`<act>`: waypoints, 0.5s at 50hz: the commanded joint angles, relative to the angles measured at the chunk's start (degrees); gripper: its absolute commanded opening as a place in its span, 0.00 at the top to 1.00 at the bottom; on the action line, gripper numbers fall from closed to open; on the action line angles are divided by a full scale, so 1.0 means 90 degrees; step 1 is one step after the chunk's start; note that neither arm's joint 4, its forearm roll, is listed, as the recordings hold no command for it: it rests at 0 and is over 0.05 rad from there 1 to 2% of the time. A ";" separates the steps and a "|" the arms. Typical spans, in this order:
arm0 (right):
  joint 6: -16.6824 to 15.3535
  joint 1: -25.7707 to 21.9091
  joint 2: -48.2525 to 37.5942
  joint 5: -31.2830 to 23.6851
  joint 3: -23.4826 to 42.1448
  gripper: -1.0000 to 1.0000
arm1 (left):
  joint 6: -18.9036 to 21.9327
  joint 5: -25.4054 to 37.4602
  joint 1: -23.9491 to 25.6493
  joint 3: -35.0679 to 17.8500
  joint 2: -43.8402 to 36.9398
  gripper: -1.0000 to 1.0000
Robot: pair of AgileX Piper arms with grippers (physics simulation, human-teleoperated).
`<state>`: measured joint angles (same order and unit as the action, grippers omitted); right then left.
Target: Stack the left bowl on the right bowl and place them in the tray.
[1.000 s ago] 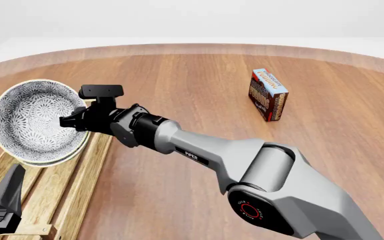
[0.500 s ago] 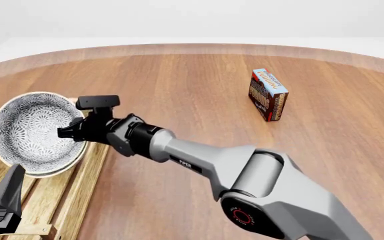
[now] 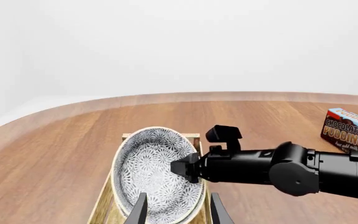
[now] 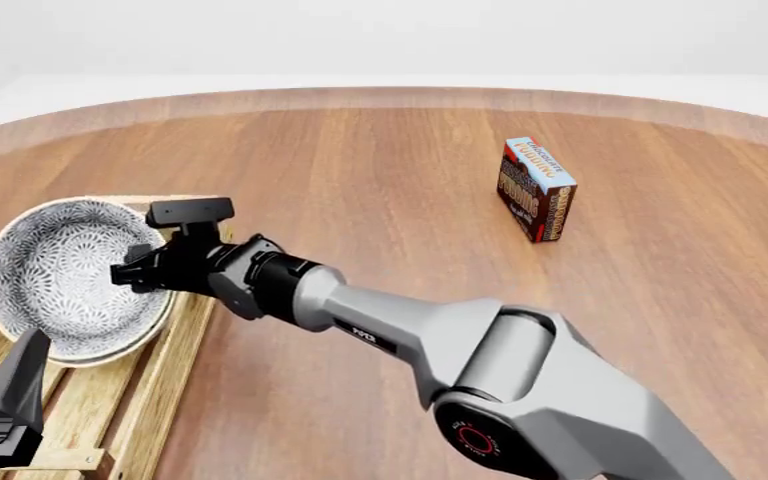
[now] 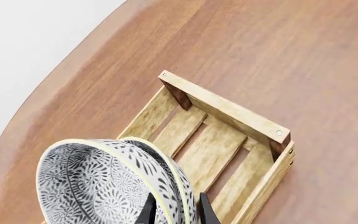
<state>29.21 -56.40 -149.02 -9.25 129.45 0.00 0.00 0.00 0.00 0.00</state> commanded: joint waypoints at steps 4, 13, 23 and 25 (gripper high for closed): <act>0.0035 -0.0082 0.0033 0.0060 -0.0071 0.00 | 0.0000 0.0000 0.0000 0.0000 0.0000 0.00; 0.0062 -0.0077 0.0077 0.0111 -0.0132 0.00 | 0.0000 0.0000 0.0000 0.0000 0.0000 0.00; 0.0091 -0.0057 0.0103 0.0146 -0.0193 0.00 | 0.0000 0.0000 0.0000 0.0000 0.0000 0.00; 0.0097 -0.0061 0.0136 0.0169 -0.0240 0.00 | 0.0000 0.0000 0.0000 0.0000 0.0000 0.00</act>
<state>29.75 -56.87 -148.09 -8.17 128.45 0.00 0.00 0.00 0.00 0.00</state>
